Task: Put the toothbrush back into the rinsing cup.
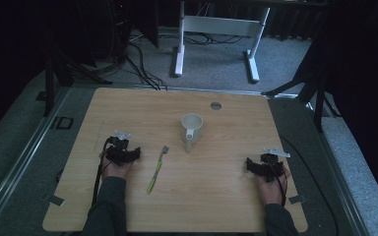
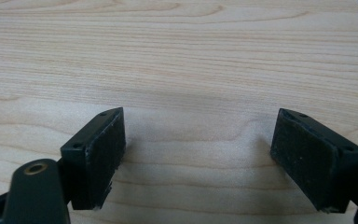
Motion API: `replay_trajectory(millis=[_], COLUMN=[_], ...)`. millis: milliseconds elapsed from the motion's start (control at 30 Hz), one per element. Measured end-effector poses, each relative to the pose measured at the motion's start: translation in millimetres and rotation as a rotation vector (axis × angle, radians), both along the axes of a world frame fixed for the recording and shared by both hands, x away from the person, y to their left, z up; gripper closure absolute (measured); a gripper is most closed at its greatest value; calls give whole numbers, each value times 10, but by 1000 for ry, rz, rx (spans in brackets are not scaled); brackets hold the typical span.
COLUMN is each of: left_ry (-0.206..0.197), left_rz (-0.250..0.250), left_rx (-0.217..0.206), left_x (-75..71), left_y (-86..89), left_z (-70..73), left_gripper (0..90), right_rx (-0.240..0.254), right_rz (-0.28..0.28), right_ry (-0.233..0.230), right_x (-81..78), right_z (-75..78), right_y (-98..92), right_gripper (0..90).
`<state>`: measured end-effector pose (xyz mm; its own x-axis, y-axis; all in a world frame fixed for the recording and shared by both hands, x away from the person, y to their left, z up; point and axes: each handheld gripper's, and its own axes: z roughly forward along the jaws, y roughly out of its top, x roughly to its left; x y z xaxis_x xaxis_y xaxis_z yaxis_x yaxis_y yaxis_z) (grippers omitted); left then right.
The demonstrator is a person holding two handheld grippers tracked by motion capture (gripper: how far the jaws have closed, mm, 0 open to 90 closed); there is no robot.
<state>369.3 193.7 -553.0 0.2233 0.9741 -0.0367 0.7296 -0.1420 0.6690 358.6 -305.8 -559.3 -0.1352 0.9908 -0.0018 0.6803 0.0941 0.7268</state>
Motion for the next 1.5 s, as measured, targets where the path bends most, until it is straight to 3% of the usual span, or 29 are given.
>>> replay_trajectory(millis=[133,400,633,1500], left_ry=[22,4,-11,5], left_rz=[-17,-25,-35,-128], left_rx=[25,-20,-29,-82], left_x=[-39,-150,-202,-262], left_y=[-73,-95,-97,-310], left_z=[30,204,364,845], left_gripper=[408,441,444,446], right_rx=[0,0,1,2], right_rz=[1,1,1,-6], right_ry=[0,0,-1,-2], right_x=[0,0,3,-1], right_z=[0,0,-1,-1], right_y=[0,0,4,5], right_gripper=[174,174,174,180])
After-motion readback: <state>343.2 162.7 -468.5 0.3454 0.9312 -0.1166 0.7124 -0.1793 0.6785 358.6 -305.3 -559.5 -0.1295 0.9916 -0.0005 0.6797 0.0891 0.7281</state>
